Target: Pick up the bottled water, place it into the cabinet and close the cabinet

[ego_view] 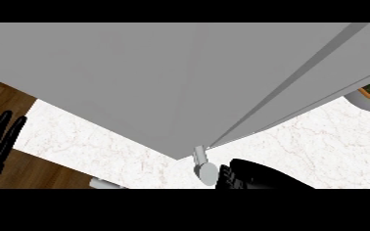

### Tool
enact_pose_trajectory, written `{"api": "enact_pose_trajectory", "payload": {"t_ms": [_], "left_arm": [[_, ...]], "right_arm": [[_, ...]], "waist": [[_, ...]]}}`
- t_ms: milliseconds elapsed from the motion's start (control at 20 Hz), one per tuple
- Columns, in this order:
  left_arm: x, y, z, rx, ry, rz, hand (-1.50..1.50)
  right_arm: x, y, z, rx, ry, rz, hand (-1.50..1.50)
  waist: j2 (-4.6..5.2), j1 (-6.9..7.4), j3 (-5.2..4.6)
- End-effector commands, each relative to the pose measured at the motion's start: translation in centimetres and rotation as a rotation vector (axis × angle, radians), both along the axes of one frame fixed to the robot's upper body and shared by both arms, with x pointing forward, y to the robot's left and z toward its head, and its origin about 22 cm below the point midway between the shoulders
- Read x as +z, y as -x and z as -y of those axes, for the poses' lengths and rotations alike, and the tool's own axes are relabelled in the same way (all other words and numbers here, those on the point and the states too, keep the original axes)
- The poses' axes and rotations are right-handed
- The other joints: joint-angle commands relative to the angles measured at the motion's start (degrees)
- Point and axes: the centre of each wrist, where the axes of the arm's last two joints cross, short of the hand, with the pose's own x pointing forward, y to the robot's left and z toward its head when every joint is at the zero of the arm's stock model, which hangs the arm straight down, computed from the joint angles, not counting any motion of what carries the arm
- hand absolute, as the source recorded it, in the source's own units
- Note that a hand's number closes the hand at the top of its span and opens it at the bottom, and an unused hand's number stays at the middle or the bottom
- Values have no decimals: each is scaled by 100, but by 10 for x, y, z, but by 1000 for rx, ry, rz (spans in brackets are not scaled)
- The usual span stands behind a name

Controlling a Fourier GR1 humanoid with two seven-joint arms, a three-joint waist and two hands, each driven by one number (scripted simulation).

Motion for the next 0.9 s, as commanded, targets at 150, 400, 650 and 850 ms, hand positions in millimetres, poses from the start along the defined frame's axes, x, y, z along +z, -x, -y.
{"api": "enact_pose_trajectory", "payload": {"t_ms": [150,400,650,850], "left_arm": [[-2,0,-7,24,-3,-4,-150],[-10,5,-6,30,20,-29,-150],[-8,4,-18,63,10,-18,-150],[-14,12,-21,50,32,-23,-150]], "right_arm": [[8,-55,-50,-142,76,-92,150],[32,-95,-83,-233,85,-111,150],[48,-133,-95,-440,15,-69,150],[61,-161,-99,-574,-43,-85,150]], "waist": [[-22,-98,36],[-51,-169,67],[-53,-347,90],[-57,-352,91]]}}
